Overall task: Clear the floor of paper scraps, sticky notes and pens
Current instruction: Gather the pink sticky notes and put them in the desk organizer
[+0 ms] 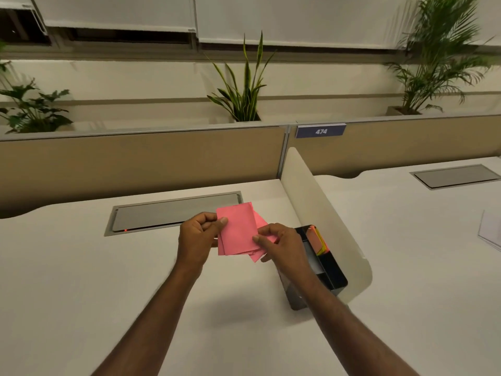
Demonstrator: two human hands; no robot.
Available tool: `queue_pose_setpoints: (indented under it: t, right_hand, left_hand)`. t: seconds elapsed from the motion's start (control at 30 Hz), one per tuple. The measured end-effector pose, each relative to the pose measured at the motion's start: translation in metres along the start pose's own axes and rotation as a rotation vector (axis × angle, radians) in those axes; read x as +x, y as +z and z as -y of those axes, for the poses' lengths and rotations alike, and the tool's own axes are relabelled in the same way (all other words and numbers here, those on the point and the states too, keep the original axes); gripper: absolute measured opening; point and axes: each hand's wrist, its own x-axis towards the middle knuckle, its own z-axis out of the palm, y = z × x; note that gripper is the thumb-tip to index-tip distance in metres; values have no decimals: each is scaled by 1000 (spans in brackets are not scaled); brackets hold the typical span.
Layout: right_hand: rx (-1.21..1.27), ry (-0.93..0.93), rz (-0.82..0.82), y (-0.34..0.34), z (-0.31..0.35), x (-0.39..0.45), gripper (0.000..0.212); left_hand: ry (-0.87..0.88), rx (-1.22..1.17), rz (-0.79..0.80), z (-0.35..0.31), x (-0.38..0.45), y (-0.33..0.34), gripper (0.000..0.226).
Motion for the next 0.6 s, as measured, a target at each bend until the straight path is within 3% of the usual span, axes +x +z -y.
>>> queue_pose_setpoints:
  t: [0.13, 0.33, 0.47, 0.6]
  right_hand:
    - [20, -8, -69, -53, -15, 25, 28]
    - [-244, 17, -170, -141, -19, 73, 44]
    - [-629, 94, -26, -174, -26, 112, 31]
    - [-953, 68, 140, -164, -39, 136, 31]
  left_hand:
    - [-40, 2, -8, 3, 25, 21, 11]
    - [-34, 15, 60, 8, 63, 48, 3]
    - [-7, 57, 76, 19, 80, 71, 7]
    - [-28, 71, 68, 32, 93, 86, 13]
